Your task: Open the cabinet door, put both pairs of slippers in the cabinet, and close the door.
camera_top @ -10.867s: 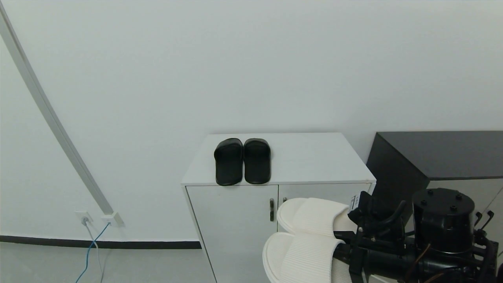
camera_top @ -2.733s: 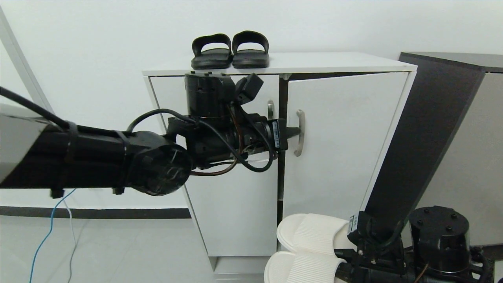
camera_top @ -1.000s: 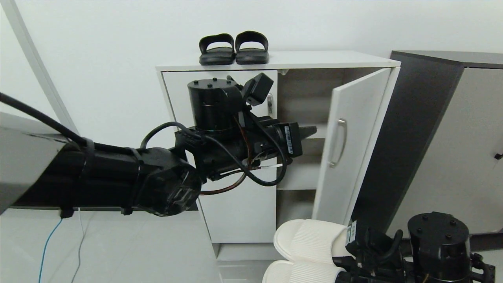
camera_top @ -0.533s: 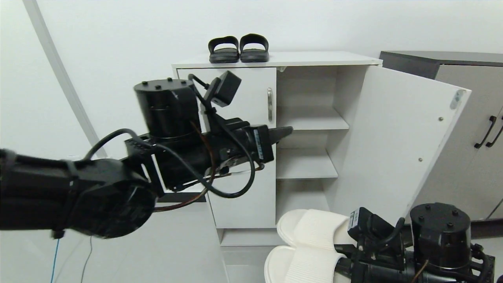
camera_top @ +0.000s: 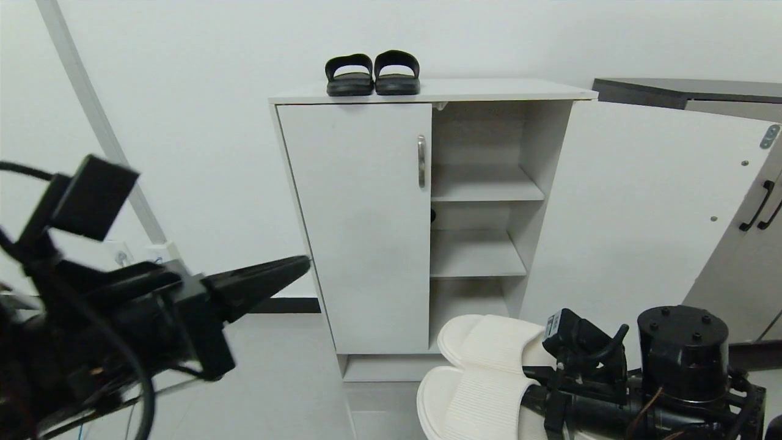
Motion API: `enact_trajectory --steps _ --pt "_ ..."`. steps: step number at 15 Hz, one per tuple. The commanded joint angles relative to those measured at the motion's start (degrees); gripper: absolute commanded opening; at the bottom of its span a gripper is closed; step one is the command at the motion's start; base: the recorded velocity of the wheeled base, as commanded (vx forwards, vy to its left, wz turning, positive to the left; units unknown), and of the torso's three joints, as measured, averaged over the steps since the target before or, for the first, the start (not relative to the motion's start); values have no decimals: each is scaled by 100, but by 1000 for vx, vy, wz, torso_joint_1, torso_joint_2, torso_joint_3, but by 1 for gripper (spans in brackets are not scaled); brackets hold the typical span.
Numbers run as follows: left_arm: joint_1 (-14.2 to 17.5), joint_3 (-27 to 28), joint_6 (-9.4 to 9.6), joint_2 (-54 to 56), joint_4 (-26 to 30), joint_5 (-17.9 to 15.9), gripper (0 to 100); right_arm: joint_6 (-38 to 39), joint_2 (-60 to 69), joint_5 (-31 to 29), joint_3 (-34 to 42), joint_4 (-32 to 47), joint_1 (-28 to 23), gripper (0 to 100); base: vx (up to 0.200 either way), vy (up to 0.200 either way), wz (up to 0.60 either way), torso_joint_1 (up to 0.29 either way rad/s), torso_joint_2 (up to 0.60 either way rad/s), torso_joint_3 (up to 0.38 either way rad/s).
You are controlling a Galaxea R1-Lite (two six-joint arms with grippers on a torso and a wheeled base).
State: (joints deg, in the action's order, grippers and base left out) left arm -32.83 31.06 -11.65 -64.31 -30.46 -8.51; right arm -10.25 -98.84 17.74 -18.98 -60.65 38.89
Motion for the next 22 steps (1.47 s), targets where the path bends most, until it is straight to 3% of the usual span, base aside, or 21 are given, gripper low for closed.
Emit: enact_trajectory --steps 1,3,5,8,10,12,13,15,16,18,20,22 --pt "1042 -1076 708 1922 1130 666 0 -3 -12 2 -9 -8 -30 0 0 0 0 0 0 0" --pt "1683 -1823 867 2941 1403 1044 0 -3 -21 2 -18 -8 -39 0 0 0 0 0 0 0" --pt "2088 -2254 858 3838 1605 1282 0 -3 -21 2 -18 -8 -39 0 0 0 0 0 0 0" --pt "2703 -2711 875 5130 2466 1308 0 -3 -39 2 -27 0 -30 0 0 0 0 0 0 0" --pt "2791 -3062 998 5947 2897 1317 0 -12 -30 2 -27 0 -4 0 0 0 0 0 0 0" --pt "2800 -3106 972 5930 2941 1466 0 -12 -30 2 -18 0 -4 0 0 0 0 0 0 0" --pt "3090 -3097 998 6070 2950 1554 0 -12 -21 2 -18 0 -4 0 0 0 0 0 0 0" --pt "3301 -3097 1060 6387 2994 1519 0 -12 -21 2 -27 0 -4 0 0 0 0 0 0 0" --pt "3292 -3097 1095 6431 3020 1431 0 -21 -30 -7 -27 0 22 0 0 0 0 0 0 0" --pt "3292 -3106 1245 6431 3029 701 0 -12 -118 -51 -53 -8 49 0 0 0 0 0 0 0" --pt "3292 -3106 1253 6431 3029 640 0 155 -338 -701 -229 -8 145 0 0 0 0 0 0 0" --pt "3292 -3106 1236 6431 3029 666 0 823 -654 -1519 -633 -8 515 0 0 0 0 0 0 0"
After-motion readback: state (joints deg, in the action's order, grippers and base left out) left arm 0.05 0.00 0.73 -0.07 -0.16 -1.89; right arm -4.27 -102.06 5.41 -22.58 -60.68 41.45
